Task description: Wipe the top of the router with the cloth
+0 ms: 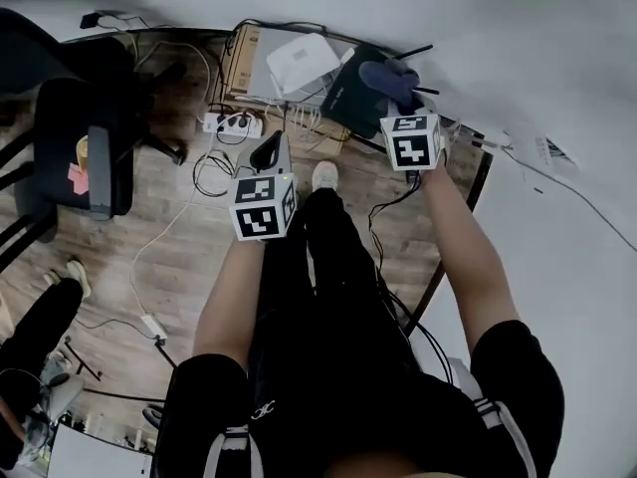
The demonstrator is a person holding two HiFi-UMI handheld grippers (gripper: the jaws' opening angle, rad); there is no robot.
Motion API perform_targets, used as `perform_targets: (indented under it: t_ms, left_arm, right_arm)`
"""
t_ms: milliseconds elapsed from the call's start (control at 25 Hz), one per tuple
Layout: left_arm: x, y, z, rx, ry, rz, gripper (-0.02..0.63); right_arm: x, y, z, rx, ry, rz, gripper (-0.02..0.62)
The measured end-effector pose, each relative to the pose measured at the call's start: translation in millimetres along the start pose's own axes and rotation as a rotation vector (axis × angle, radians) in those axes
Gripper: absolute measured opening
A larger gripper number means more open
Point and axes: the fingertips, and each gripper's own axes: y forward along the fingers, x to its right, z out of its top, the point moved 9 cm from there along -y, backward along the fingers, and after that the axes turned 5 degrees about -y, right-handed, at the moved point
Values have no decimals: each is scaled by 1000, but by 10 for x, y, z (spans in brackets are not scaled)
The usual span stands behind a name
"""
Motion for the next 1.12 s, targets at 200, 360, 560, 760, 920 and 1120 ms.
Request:
perform_targets:
  t_ms: [200, 360, 560, 760, 920, 1120]
  left_arm:
    - [335, -596, 625, 112, 39, -18, 11]
    - [663, -1140, 941, 178, 68, -22, 11]
    - [1031, -1717, 1485, 309, 192, -10, 11]
    - [1351, -2261, 1951, 448, 272, 0, 11]
    - [1562, -2587, 2326, 558, 306, 2, 11]
    - [1794, -2818, 2484, 649, 339, 31, 11]
  right_arm:
    - [-251, -1110, 2, 331, 287, -38, 44]
    - [-200, -1945, 169, 568, 353, -82, 44]
    - [218, -2879, 622, 824, 377, -160, 44]
    - [447, -3573, 875, 1008, 366, -154, 44]
    - [512, -3814, 1150, 1096, 354, -108, 44]
    - [539, -4023, 1325, 1139, 314, -90, 44]
